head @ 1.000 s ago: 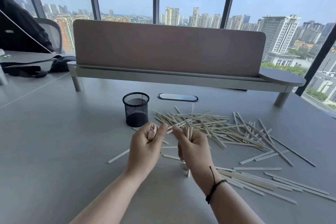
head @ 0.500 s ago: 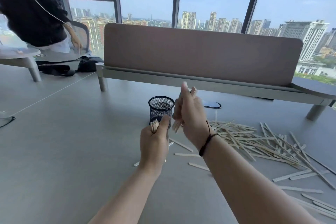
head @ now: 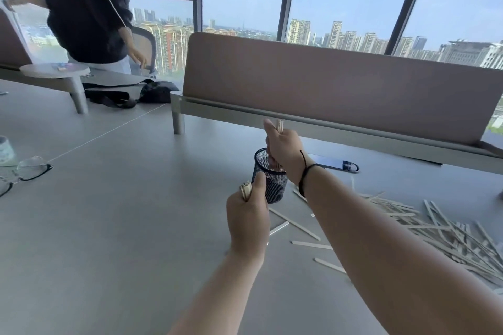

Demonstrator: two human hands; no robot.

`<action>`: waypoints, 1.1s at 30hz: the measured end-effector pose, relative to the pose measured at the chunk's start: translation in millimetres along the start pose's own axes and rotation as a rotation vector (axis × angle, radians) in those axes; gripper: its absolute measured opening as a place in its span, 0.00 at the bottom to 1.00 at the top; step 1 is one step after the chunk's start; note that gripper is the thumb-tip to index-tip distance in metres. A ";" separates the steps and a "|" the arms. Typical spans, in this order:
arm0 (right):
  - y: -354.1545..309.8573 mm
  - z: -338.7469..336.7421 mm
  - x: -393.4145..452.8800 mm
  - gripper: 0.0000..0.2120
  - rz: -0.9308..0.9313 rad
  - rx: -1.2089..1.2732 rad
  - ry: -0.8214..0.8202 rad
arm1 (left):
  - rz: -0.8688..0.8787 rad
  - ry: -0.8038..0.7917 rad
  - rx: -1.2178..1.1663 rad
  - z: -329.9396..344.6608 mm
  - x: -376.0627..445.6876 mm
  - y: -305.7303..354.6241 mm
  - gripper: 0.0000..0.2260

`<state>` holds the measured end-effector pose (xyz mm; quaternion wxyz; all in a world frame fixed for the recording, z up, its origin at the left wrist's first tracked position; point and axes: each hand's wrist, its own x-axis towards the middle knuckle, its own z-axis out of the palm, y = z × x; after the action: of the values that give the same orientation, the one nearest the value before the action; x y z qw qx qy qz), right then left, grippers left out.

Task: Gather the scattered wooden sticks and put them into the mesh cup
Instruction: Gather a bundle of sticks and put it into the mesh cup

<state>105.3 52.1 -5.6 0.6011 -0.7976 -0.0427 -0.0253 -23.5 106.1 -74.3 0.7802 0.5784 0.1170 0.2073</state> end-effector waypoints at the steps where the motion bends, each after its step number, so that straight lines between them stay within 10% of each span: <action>1: -2.4 0.6 -2.9 0.25 -0.001 -0.038 -0.029 | -0.004 0.004 -0.013 -0.7 1.0 0.5 0.28; 9: -1.6 -0.6 -18.6 0.20 0.043 -0.578 -0.181 | -0.028 0.030 -0.105 -6.7 6.0 5.0 0.28; 16: -3.8 -18.2 -58.2 0.16 0.101 -0.496 -0.341 | -0.053 0.016 -0.295 -10.9 6.7 22.4 0.28; 28: 60.1 -111.9 -147.8 0.08 -0.271 -0.304 0.188 | 0.040 -0.279 -0.373 12.5 -1.9 64.1 0.24; 33: 127.1 -151.7 -192.9 0.05 -0.186 -0.602 0.171 | 0.180 -0.262 0.093 44.7 20.4 56.8 0.26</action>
<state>-72.5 -135.8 -103.0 0.3349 -0.9271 -0.0554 -0.1587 2.8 91.2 -5.5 0.7396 0.6440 -0.0286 0.1936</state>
